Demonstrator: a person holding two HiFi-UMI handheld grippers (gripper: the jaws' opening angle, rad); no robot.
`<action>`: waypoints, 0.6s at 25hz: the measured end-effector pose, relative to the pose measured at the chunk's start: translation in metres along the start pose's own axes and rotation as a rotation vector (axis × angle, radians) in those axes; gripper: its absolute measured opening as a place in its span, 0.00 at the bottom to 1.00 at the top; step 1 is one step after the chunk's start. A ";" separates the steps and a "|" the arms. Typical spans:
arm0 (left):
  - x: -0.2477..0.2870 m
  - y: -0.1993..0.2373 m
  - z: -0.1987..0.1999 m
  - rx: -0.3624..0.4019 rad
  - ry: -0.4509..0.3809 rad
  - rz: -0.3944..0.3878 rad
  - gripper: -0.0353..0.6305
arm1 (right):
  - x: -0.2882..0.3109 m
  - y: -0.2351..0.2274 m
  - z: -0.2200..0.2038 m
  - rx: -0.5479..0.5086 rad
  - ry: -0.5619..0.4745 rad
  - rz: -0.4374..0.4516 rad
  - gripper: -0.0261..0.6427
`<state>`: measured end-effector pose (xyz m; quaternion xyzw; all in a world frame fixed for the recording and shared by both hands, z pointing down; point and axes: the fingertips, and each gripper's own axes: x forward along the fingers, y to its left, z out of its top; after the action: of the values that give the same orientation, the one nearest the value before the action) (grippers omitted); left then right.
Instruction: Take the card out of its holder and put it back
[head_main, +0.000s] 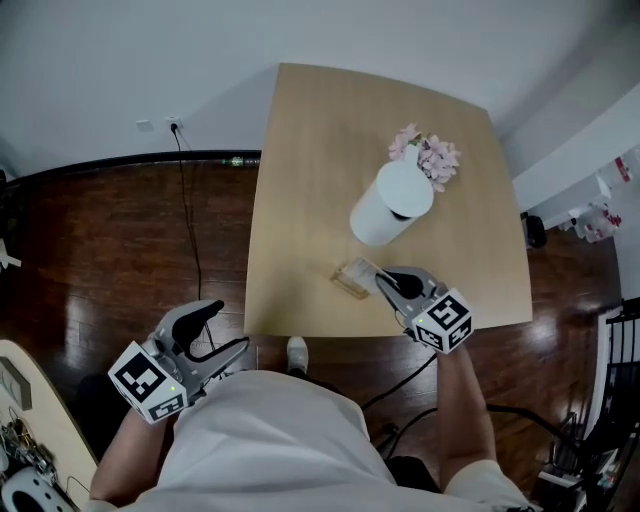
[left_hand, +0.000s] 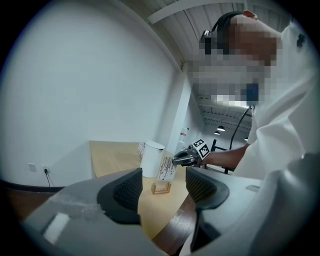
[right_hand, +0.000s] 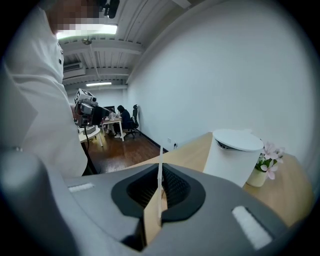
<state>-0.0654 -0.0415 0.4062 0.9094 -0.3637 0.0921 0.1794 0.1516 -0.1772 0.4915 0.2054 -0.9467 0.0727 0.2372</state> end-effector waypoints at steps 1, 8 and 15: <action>0.003 0.000 0.001 -0.003 0.000 0.003 0.48 | 0.002 -0.003 -0.003 0.005 0.001 0.005 0.07; 0.021 0.004 0.006 -0.022 0.011 0.023 0.48 | 0.015 -0.015 -0.017 0.020 0.010 0.053 0.07; 0.032 0.007 0.006 -0.034 0.025 0.025 0.48 | 0.022 -0.017 -0.026 0.023 0.024 0.083 0.07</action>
<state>-0.0473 -0.0690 0.4119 0.9005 -0.3742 0.0993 0.1981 0.1522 -0.1943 0.5250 0.1679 -0.9505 0.0958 0.2431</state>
